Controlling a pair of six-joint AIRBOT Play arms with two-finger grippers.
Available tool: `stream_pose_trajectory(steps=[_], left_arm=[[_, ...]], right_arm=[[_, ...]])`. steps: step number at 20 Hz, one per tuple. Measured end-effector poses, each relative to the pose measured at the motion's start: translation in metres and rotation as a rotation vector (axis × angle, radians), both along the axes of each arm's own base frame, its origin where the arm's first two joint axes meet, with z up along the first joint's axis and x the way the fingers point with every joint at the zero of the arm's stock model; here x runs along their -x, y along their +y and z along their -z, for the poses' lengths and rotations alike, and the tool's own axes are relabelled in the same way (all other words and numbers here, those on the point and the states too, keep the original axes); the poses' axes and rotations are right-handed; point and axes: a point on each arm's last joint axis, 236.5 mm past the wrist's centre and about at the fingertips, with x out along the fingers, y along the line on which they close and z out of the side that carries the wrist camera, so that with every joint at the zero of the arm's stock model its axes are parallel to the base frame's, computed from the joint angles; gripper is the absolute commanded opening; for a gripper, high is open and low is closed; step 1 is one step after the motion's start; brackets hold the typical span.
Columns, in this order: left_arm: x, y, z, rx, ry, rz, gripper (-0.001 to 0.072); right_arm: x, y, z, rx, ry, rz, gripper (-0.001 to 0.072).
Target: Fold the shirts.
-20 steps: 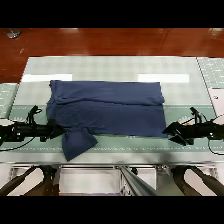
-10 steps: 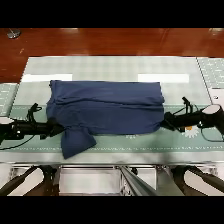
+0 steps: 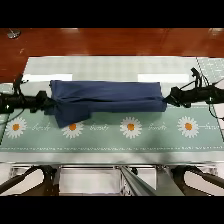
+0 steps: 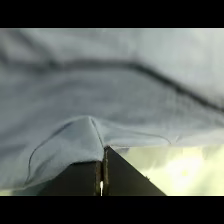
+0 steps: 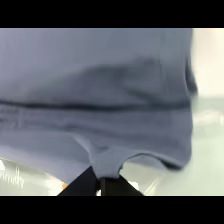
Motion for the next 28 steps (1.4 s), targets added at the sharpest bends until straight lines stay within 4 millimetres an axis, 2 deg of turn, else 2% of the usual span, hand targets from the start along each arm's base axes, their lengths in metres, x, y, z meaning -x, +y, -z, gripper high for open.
stream_pose_trajectory(steps=[3,6,8,10,11,12,13,15,16,19,22,23,25,28], left_arm=[[-0.043,-0.002,-0.006,-0.015,-0.023,0.015,0.0019],[-0.085,-0.001,-0.003,-0.034,-0.029,0.016,0.0019],[-0.109,0.000,0.001,-0.034,-0.025,0.014,0.0019],[-0.123,-0.004,0.009,-0.025,-0.003,0.033,0.0021],[-0.129,-0.005,0.014,-0.022,0.007,0.041,0.0142],[-0.132,-0.007,0.018,-0.017,0.017,0.050,0.0518],[-0.132,-0.008,0.022,-0.011,0.034,0.059,0.0703],[-0.127,-0.005,0.023,-0.008,0.069,0.092,0.0704],[-0.123,0.005,0.024,-0.027,0.093,0.104,0.0704],[-0.086,0.062,0.027,-0.144,0.240,0.104,0.0704],[-0.053,0.111,0.018,-0.206,0.294,0.030,0.0704],[-0.046,0.115,0.012,-0.201,0.283,0.003,0.0704],[-0.041,0.111,0.002,-0.190,0.201,-0.041,0.0704],[-0.035,0.074,-0.018,-0.147,0.053,-0.043,0.0704]], right_arm=[[-0.030,-0.001,0.001,0.003,-0.015,0.014,0.0032],[-0.058,-0.005,0.007,-0.002,-0.011,0.032,0.0032],[-0.073,-0.006,0.012,-0.010,-0.008,0.042,0.0032],[-0.086,-0.005,0.017,-0.030,-0.002,0.052,0.0033],[-0.092,-0.004,0.021,-0.041,0.002,0.060,0.0146],[-0.097,-0.003,0.025,-0.057,0.007,0.070,0.0495],[-0.101,-0.001,0.027,-0.075,0.009,0.079,0.0618],[-0.107,-0.005,0.028,-0.089,0.006,0.083,0.0616],[-0.111,-0.012,0.024,-0.092,-0.004,0.091,0.0617],[-0.104,-0.045,0.018,-0.087,0.020,0.093,0.0617],[-0.074,-0.072,0.033,-0.063,0.116,0.079,0.0616],[-0.063,-0.075,0.042,-0.060,0.155,0.072,0.0616],[-0.049,-0.074,0.057,-0.065,0.210,0.065,0.0616],[-0.041,-0.055,0.074,-0.085,0.256,0.032,0.0616]])
